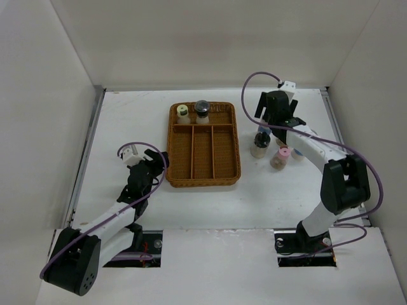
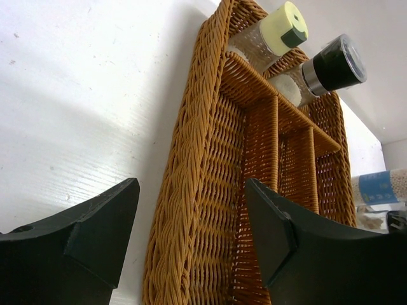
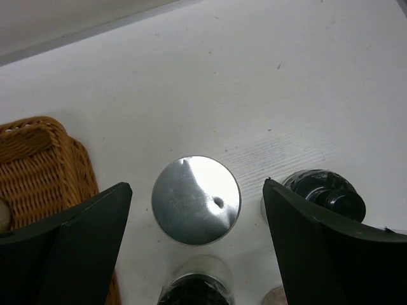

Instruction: Organize the condiment bottles

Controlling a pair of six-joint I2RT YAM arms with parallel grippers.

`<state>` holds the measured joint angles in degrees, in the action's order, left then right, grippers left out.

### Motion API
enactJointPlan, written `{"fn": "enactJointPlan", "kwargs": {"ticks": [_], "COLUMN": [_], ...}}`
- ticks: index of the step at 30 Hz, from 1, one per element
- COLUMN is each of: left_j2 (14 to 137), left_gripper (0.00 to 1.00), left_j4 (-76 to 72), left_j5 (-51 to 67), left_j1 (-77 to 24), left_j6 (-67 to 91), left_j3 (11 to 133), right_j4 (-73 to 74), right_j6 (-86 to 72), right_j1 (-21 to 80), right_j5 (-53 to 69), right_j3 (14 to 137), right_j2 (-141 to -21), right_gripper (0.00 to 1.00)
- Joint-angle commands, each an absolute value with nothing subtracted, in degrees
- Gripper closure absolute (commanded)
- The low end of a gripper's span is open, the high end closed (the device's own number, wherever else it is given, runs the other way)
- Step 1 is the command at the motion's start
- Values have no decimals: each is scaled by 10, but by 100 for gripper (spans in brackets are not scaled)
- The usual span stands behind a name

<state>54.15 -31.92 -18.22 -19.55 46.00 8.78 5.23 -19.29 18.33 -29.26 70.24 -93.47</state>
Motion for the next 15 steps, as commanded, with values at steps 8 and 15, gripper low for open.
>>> {"fn": "enactJointPlan", "kwargs": {"ticks": [8, 15], "left_j2": [531, 537], "left_gripper": [34, 34], "left_j4": [-351, -351], "left_j5": [-179, -176], "left_j1": [-196, -196], "left_j6": [464, 466], "left_j3": [88, 90], "right_j4": [55, 55], "right_j6": [-207, -213], "right_j1": [167, 164], "right_j5": [-262, -260], "right_j3": [720, 724], "right_j2": [-973, -983], "right_gripper": [18, 44]}}
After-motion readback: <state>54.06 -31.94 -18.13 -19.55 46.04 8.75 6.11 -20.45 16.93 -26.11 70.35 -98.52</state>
